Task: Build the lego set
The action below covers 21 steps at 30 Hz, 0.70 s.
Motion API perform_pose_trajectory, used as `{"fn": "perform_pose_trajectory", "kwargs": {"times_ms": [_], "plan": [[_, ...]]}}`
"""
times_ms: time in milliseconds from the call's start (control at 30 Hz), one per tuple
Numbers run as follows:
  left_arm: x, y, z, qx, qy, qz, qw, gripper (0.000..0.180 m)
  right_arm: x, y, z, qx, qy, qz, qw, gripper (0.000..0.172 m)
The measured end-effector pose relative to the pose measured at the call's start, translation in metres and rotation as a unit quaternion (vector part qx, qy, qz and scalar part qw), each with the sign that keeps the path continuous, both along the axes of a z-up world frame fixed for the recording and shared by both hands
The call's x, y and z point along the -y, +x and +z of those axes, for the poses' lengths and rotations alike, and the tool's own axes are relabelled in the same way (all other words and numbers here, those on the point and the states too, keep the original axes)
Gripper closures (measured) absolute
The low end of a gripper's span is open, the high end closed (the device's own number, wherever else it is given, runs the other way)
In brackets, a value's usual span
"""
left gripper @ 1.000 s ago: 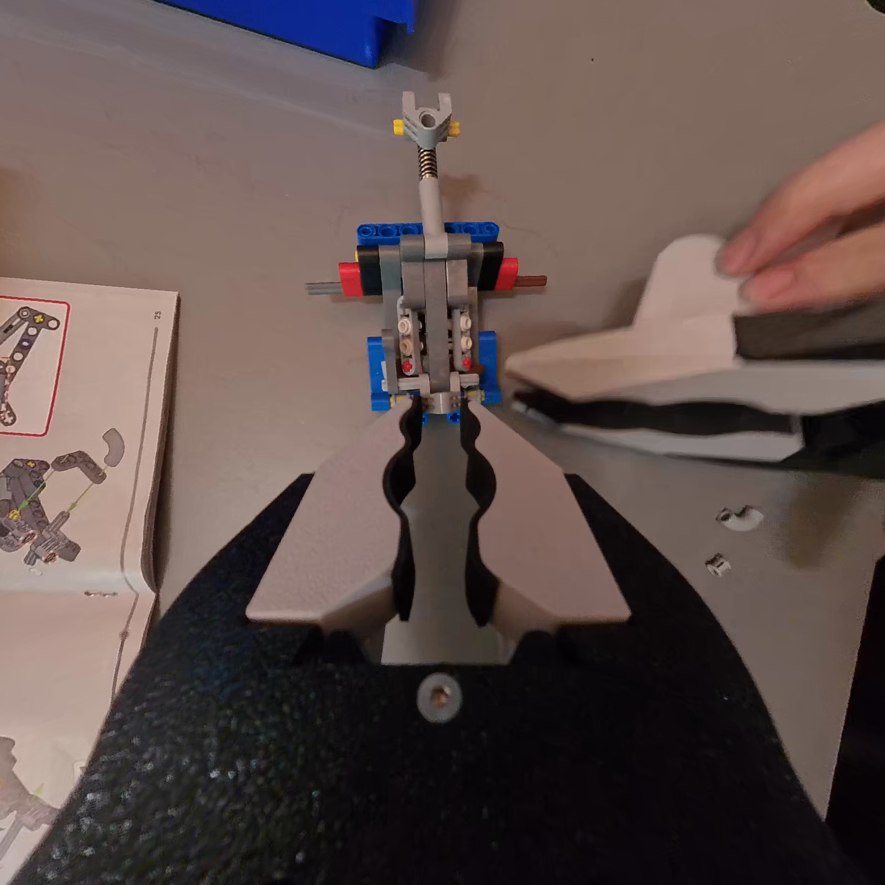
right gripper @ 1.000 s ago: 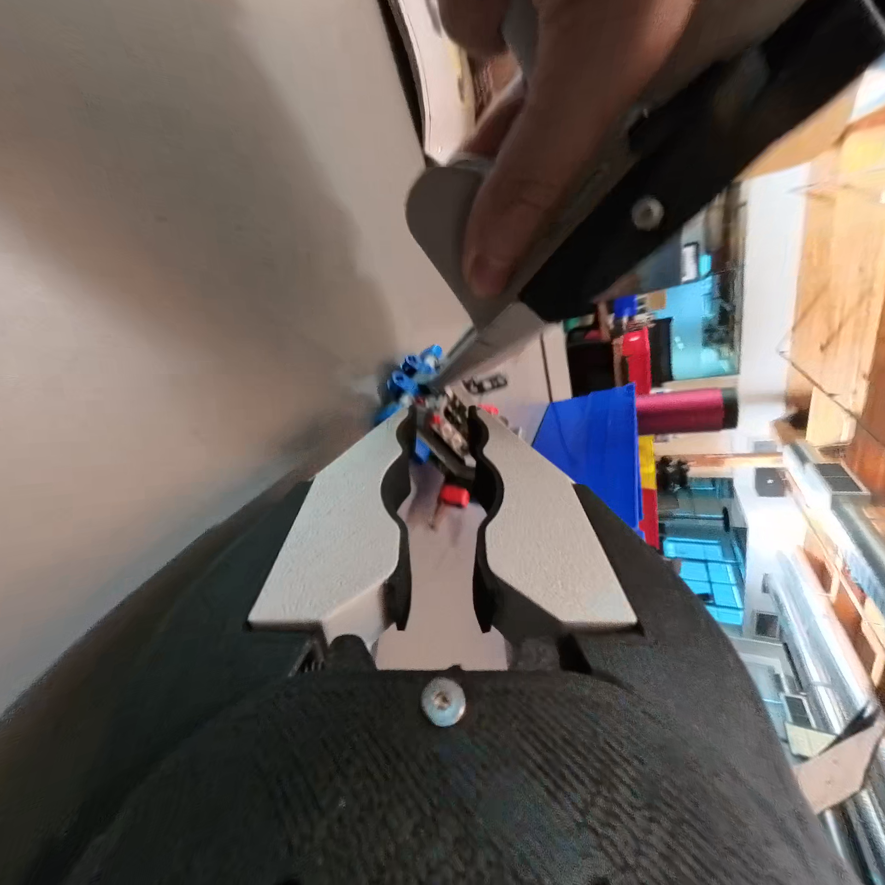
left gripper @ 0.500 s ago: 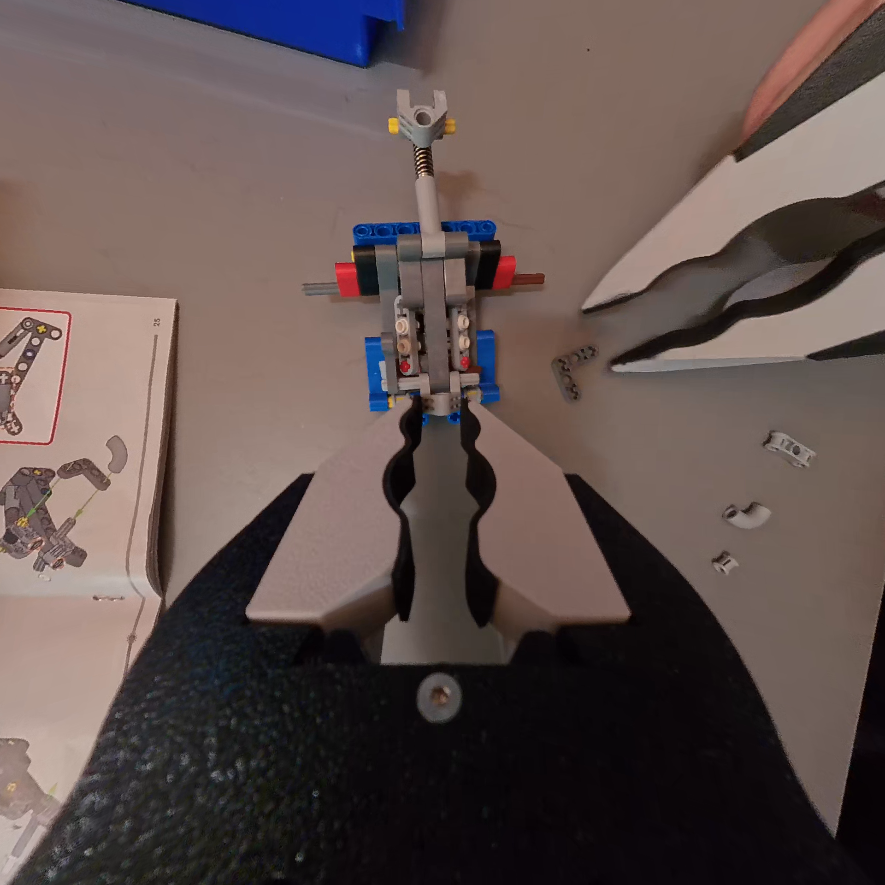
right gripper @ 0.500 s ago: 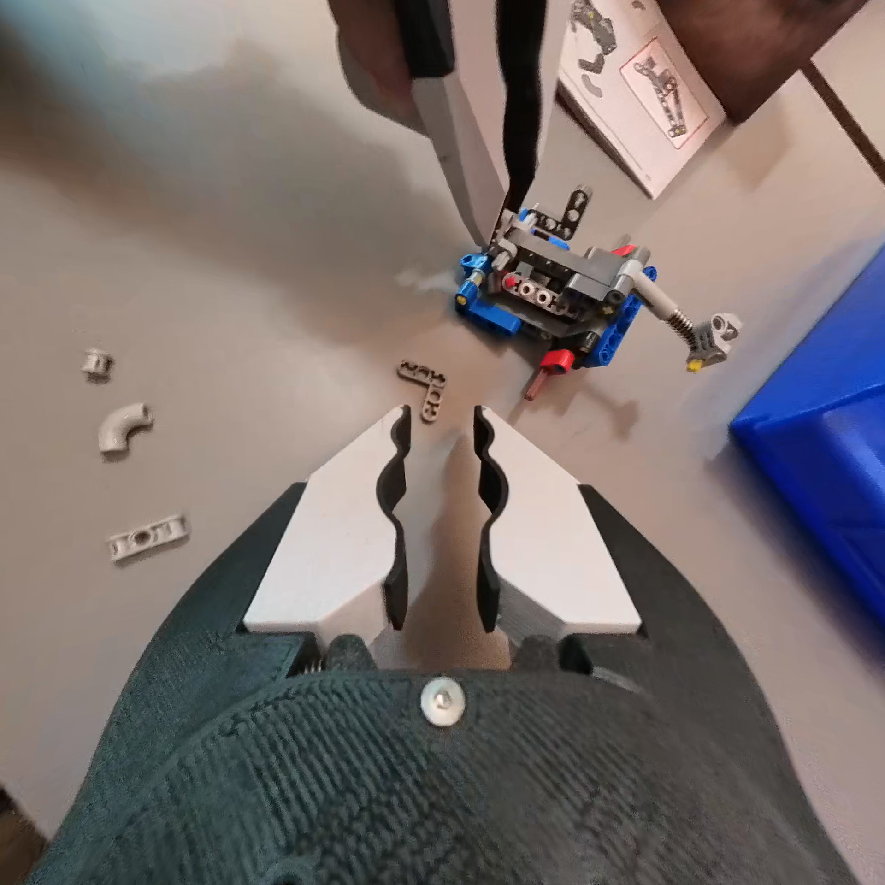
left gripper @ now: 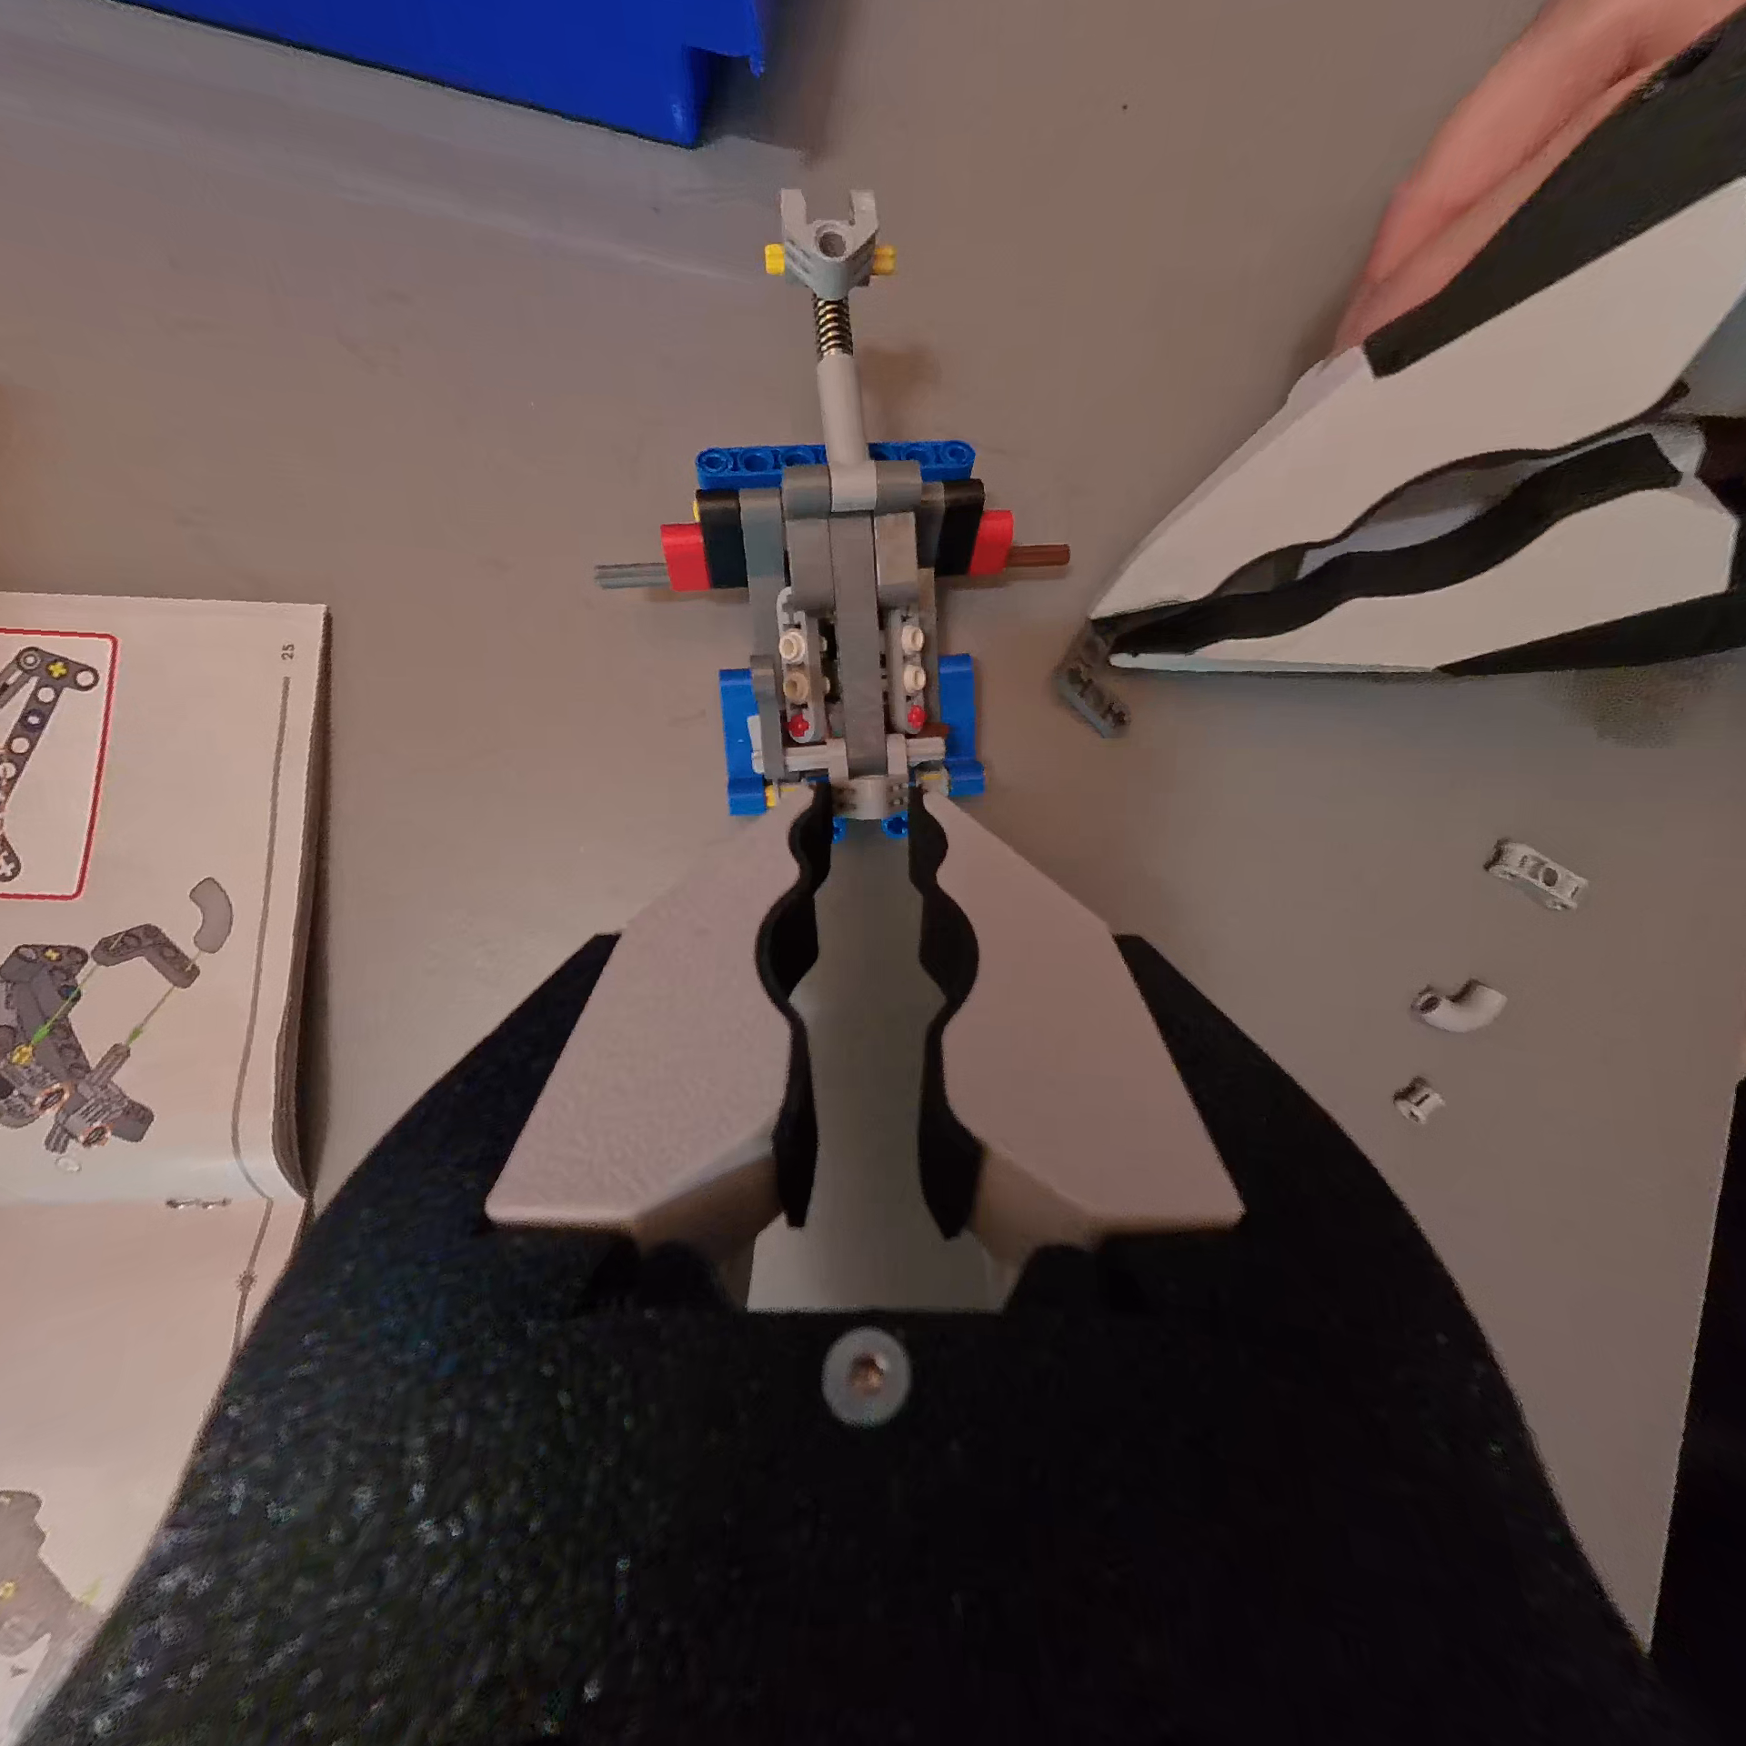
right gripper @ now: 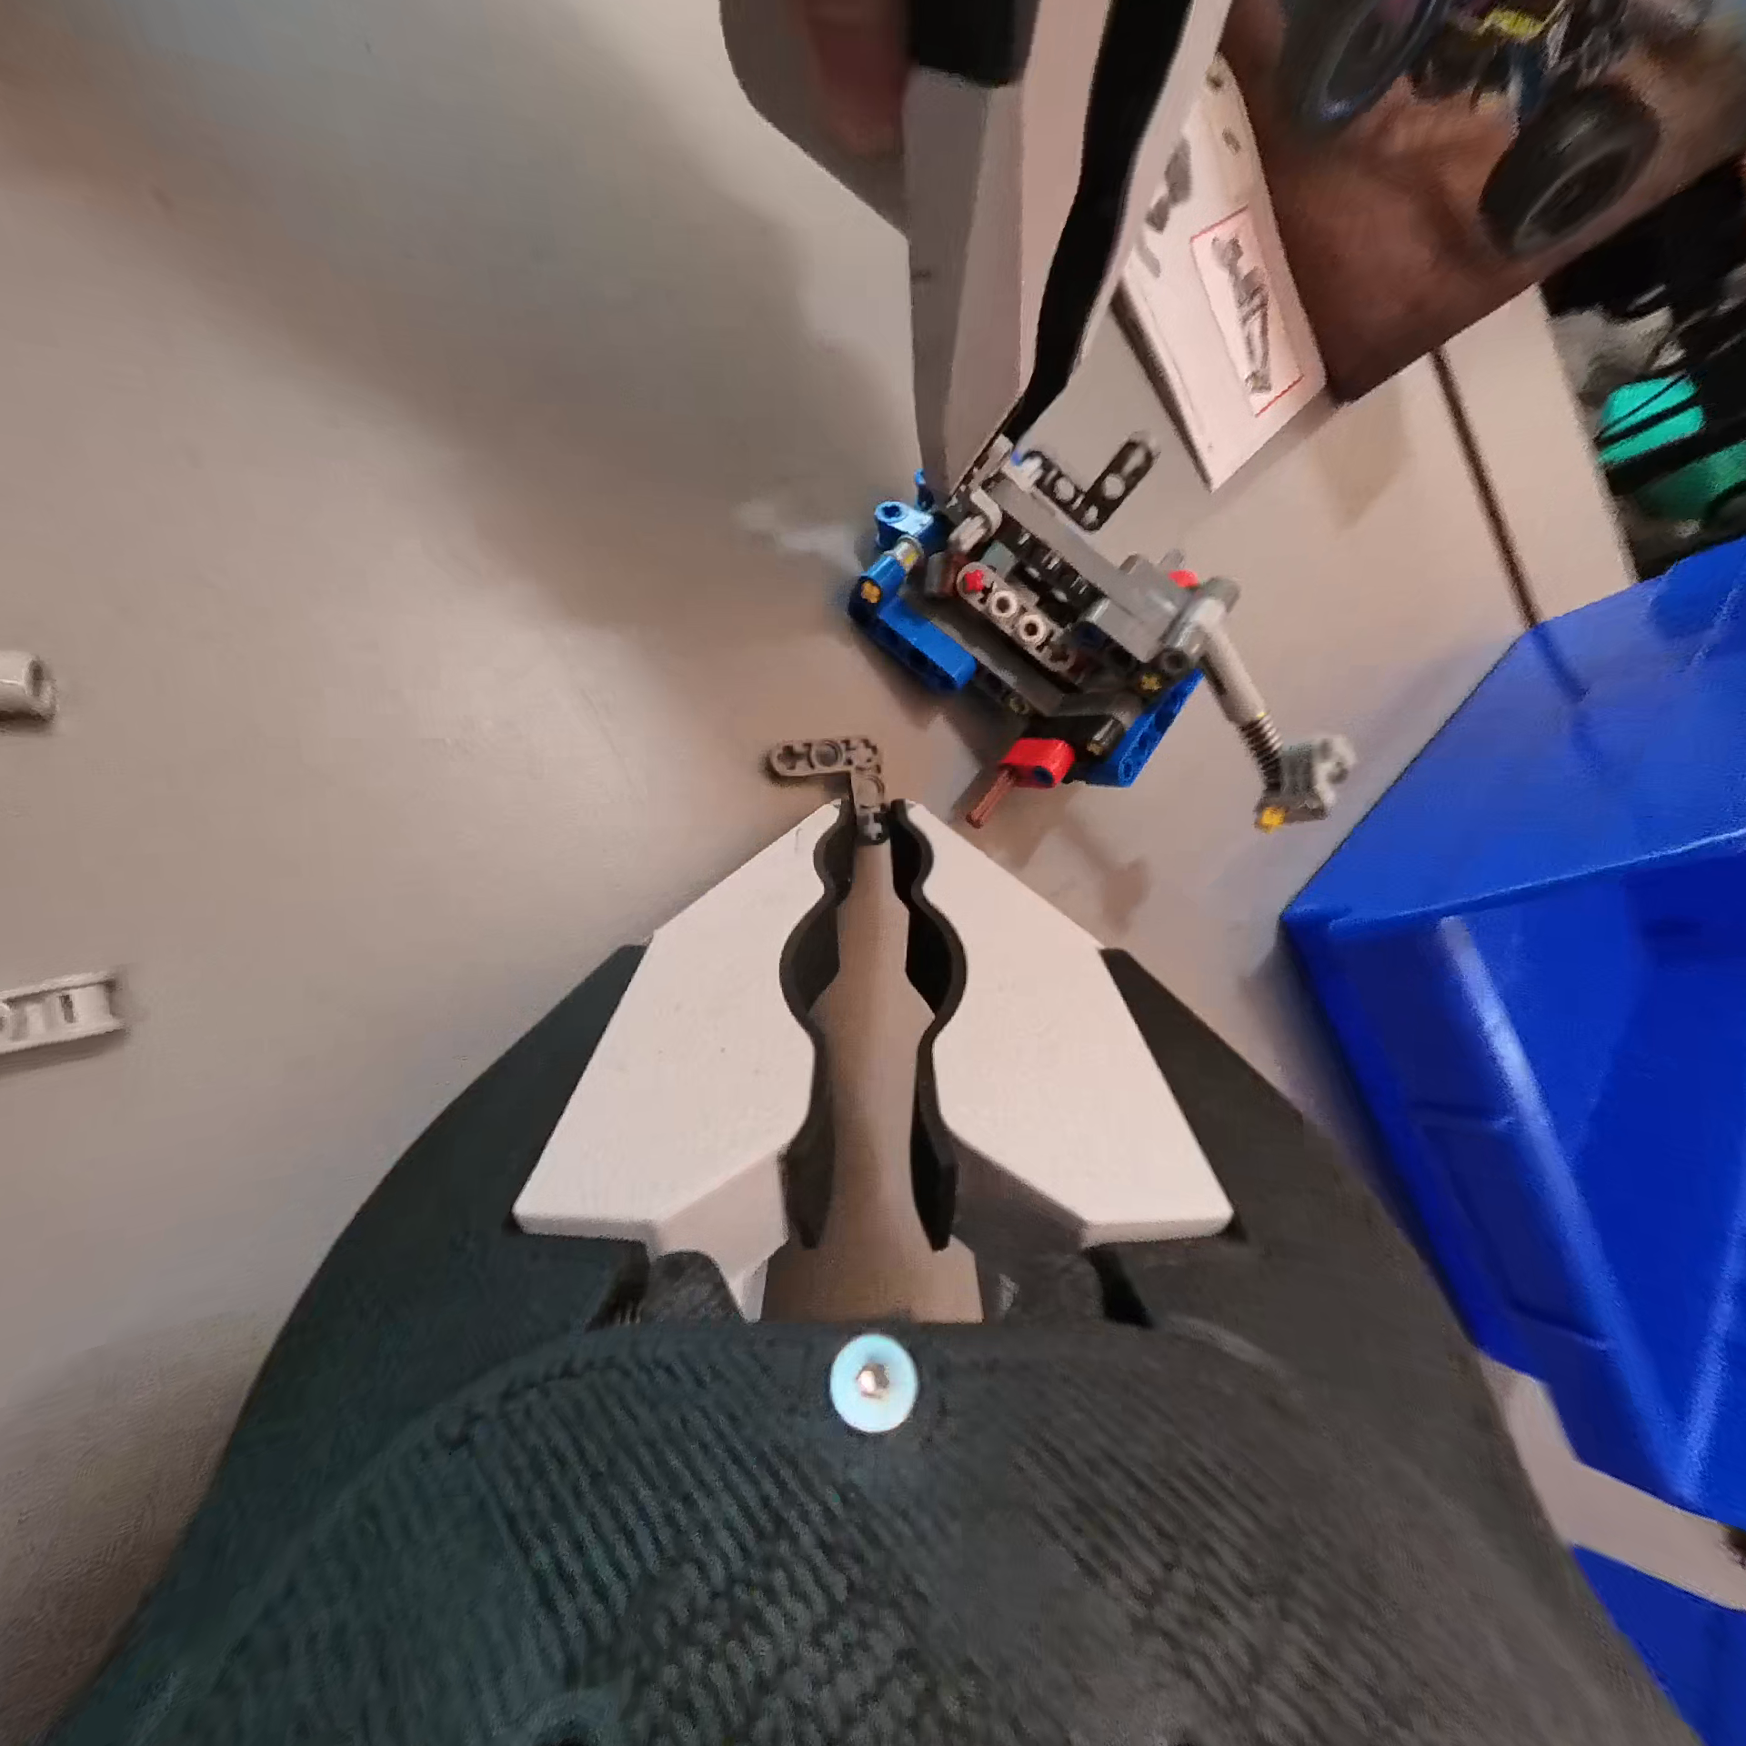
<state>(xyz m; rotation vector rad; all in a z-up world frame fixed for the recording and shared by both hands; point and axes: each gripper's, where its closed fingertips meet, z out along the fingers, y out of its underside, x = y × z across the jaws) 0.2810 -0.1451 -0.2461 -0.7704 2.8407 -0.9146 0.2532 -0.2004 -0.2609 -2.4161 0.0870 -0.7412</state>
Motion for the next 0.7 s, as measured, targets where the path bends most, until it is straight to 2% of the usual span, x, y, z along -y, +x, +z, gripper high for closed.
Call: {"fn": "perform_pose_trajectory", "kwargs": {"times_ms": [133, 233, 367, 567, 700], "plan": [[0.002, -0.001, 0.003, 0.005, -0.011, -0.007, 1.000, 0.168, -0.010, 0.002, 0.027, 0.115, 0.003, 0.042, 0.993, 0.167], [0.002, 0.002, 0.007, 0.016, -0.020, -0.009, 1.000, 0.168, -0.009, 0.009, 0.041, 0.194, -0.027, 0.032, 0.980, 0.167], [-0.001, 0.004, 0.011, 0.038, -0.014, -0.014, 0.999, 0.160, -0.008, 0.012, 0.042, 0.216, -0.035, 0.029, 0.975, 0.167], [-0.006, 0.003, 0.041, 0.085, -0.046, -0.033, 0.995, 0.159, -0.007, 0.011, 0.051, 0.230, -0.012, 0.030, 0.973, 0.168], [-0.002, -0.023, 0.069, 0.093, -0.093, -0.112, 0.985, 0.163, -0.019, -0.001, 0.066, 0.256, 0.019, 0.067, 0.964, 0.168]]}}
